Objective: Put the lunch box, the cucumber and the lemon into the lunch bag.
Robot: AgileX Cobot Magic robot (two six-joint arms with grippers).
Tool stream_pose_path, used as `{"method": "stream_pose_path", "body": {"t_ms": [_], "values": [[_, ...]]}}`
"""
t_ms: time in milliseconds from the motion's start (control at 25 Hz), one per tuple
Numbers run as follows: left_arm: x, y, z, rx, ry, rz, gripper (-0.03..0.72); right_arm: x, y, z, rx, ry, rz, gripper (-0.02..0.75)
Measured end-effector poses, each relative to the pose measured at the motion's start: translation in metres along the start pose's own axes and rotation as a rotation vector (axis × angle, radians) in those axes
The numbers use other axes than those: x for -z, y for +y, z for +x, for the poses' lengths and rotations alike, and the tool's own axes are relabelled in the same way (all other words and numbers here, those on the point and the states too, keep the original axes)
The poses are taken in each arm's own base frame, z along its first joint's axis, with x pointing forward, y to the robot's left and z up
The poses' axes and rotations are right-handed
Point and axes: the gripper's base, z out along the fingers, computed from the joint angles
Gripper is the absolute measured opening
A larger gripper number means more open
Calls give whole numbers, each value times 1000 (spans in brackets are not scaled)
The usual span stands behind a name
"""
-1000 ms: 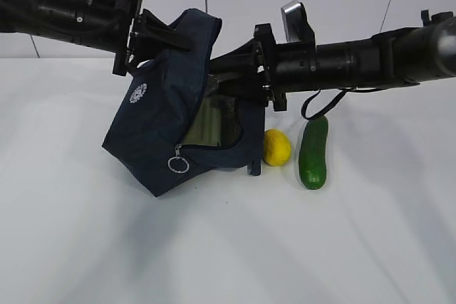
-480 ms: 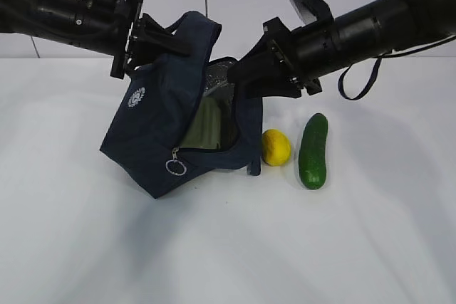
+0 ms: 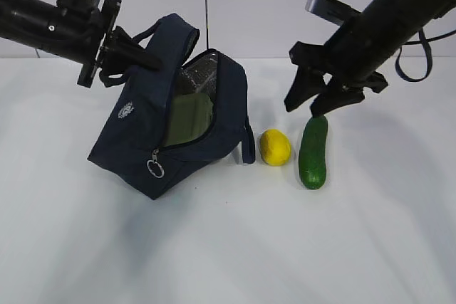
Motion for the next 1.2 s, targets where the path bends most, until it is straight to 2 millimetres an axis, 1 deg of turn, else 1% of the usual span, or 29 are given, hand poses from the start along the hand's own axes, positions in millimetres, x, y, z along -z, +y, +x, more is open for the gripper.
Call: {"method": "stream_pose_path", "body": {"t_ms": [80,240,320,480,600,760,920,1200], "values": [[3,4,1,6,11,-29,-8,0,-9,2,-41,24,98,410],[4,8,2,12,28,-67,-8,2,-20,4,-116,34,219,410],[5,9,2,15,31,-75,-8,3,-22,5,-144,33,250,413],[5,10,2,22,32,-78,-8,4,-26,4,-191,16,295,447],[5,9,3,23,33,-81,-8,4,-28,0,-229,-33,312,468],[6,9,3,22,33,-83,-8,5,-28,-5,-231,-78,313,484],[6,8,3,21,33,-83,-8,-6,-35,-10,-233,-95,320,515],[6,9,3,22,34,-84,-8,-34,-52,-12,-253,-69,335,525]]}}
